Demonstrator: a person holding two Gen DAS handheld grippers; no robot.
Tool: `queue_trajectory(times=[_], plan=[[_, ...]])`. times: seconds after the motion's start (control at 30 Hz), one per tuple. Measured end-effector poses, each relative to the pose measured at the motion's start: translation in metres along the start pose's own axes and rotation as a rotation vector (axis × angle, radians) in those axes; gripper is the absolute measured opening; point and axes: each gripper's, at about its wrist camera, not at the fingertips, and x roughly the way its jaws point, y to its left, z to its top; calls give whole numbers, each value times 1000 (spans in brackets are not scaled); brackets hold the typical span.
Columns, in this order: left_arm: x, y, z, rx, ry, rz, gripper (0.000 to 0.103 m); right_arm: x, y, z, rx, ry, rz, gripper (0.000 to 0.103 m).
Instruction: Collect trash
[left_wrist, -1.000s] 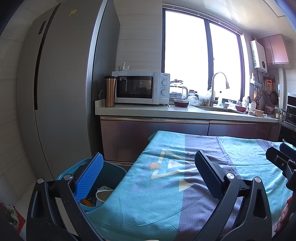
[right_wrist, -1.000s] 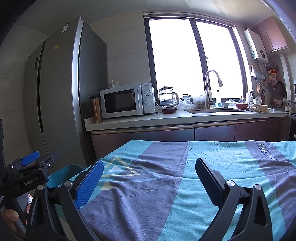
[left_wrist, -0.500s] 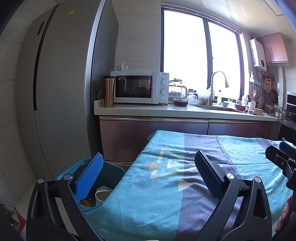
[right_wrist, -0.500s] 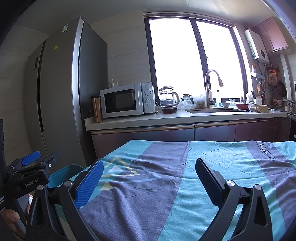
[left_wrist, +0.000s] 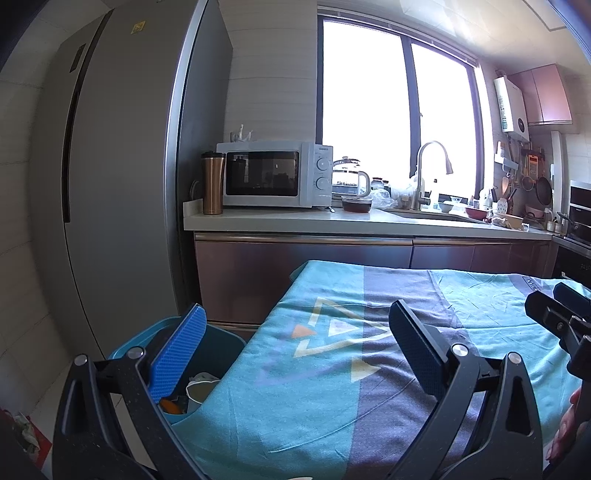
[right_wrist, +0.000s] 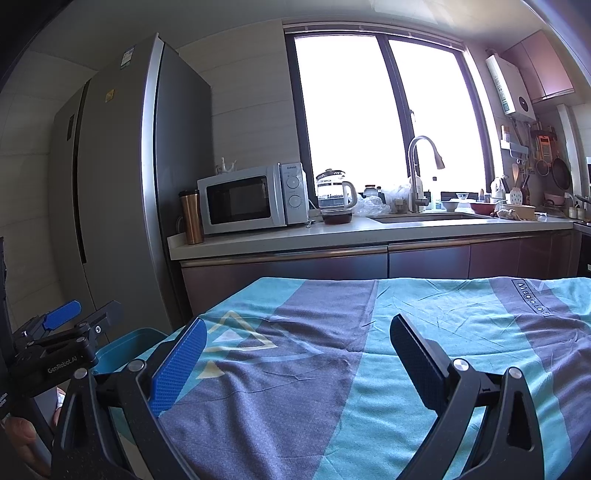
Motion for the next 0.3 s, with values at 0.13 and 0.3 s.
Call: queue_trajectory(times=[0.13,0.3], plan=[[18,-7,2,13,79,-57,97,3,-9,-1,10,11,-10,96],[73,-26,-2,30,265,-135,97,13,-35,-3,34,73,-36,96]])
